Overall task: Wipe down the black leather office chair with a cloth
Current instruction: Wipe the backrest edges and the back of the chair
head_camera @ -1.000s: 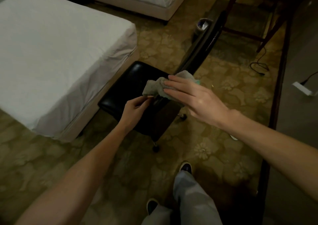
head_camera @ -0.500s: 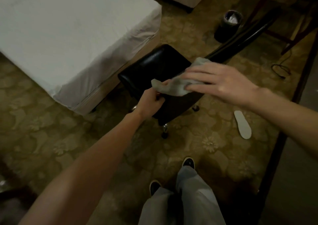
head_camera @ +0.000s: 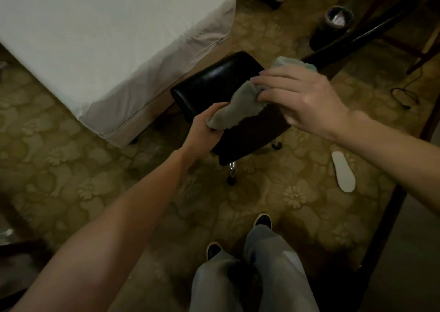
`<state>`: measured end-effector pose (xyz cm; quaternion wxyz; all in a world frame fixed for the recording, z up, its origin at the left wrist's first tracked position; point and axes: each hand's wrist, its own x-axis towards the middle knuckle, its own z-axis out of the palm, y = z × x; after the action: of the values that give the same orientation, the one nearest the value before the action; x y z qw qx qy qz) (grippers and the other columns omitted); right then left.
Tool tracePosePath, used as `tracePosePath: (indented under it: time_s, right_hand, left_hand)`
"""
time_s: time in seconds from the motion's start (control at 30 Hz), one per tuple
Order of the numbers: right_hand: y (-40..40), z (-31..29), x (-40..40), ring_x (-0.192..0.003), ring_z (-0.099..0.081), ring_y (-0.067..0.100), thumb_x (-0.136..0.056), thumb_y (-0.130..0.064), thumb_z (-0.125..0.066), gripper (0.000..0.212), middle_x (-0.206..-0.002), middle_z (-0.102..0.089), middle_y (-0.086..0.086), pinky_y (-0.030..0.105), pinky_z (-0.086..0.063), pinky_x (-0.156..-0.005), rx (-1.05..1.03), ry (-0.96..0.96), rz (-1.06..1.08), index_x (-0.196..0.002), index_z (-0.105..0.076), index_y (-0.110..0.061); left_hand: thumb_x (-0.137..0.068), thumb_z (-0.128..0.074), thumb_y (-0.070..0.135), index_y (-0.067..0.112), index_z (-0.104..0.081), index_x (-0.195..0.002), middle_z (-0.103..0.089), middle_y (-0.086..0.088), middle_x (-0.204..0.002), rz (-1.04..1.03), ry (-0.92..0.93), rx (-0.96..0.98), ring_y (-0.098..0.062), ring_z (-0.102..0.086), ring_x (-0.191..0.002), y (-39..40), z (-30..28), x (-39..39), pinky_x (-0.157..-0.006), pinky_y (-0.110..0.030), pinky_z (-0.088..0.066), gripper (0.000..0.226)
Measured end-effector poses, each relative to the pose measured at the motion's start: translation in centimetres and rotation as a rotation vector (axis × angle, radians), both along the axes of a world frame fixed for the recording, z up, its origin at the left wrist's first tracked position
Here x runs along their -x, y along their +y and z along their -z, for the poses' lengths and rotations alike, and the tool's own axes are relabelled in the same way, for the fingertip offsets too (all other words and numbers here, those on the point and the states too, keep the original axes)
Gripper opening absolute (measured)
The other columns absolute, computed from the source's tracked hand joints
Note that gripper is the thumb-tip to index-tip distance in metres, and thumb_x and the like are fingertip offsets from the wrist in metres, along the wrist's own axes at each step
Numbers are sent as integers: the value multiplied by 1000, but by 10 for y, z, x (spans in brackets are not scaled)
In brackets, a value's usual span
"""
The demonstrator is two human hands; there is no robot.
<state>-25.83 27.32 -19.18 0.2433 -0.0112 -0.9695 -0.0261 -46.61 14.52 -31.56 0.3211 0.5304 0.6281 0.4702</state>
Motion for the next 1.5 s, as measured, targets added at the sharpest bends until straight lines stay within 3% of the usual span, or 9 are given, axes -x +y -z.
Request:
tracePosePath:
  time_s: [0.2, 0.3, 0.4, 0.6, 0.7, 0.87, 1.13, 1.37, 1.5]
  right_hand:
    - [-18, 46, 41, -143, -37, 25, -107, -15, -35, 37, -147, -49, 12, 40, -22, -121, -15, -1, 24, -136, -56, -5]
    - [-14, 54, 58, -144, -35, 26, -107, -11, -40, 34, -149, -46, 14, 42, -25, -121, -161, -3, -51, -136, -55, -1]
    - [-5, 64, 68, -139, -41, 33, -105, -3, -43, 30, -146, -46, 23, 42, -33, -116, -390, -30, -169, -130, -56, 9]
    - [27, 146, 61, -148, -21, 32, -101, 6, -43, 56, -157, -25, 23, 41, -20, -122, -647, -253, -84, -151, -20, 6]
    - [39, 188, 54, -150, -13, 30, -101, 5, -41, 65, -161, -12, 18, 34, -14, -123, -661, -308, -96, -155, -6, 0]
    - [51, 196, 59, -151, 5, 31, -102, 5, -33, 50, -161, -11, 22, 41, -4, -124, -775, -285, -126, -150, -20, 9]
    - [12, 131, 114, -140, -40, 24, -106, -3, -33, 39, -149, -46, 12, 35, -17, -119, -523, 111, -101, -142, -46, 1]
    - [23, 75, 70, -143, -36, 27, -105, -7, -46, 39, -151, -41, 16, 32, -20, -119, -423, 145, -64, -143, -45, 0]
    - [54, 49, 35, -135, -49, 29, -99, -16, -60, 39, -140, -54, 18, 46, -41, -110, -418, 409, 131, -138, -53, -13]
  left_hand:
    - [-88, -65, 11, 18, -58, -127, -64, 4, -114, 6, -50, -8, 1, -62, -105, -15, -2, 30, -89, -22, -50, 40]
    - [-88, -70, 24, 28, -58, -133, -61, -8, -126, 57, -77, -21, -20, -59, -120, -18, -6, 48, -101, -39, -49, 47]
    - [-90, -65, 2, -1, -50, -138, -61, -9, -130, 55, -17, -36, -15, -59, -123, -15, 7, 68, -101, -30, -48, 51]
    - [-67, -39, -16, 19, -45, -136, -67, 24, -122, 10, -130, -18, -4, -59, -123, -11, 27, 92, -106, -30, -46, 77]
    - [-75, -50, -2, 24, -55, -129, -71, 16, -115, -70, -230, -42, -8, -63, -115, -7, 33, 96, -97, -29, -49, 61]
    - [-89, -55, 36, 24, -72, -105, -69, 2, -105, -184, -318, -168, -17, -62, -104, 0, 46, 88, -95, -35, -46, 26]
    - [-98, -52, 32, 31, -59, -110, -69, 17, -99, -370, -88, -320, 8, -64, -95, 13, 49, 68, -80, -15, -49, 14]
    - [-104, -48, 12, 13, -58, -123, -64, 12, -111, -348, 34, -211, 10, -63, -100, 10, 38, 83, -80, -10, -47, 22]
    - [-104, -47, 9, 14, -58, -126, -62, 17, -112, -359, 90, -135, 18, -59, -100, 7, 29, 86, -81, -4, -44, 25]
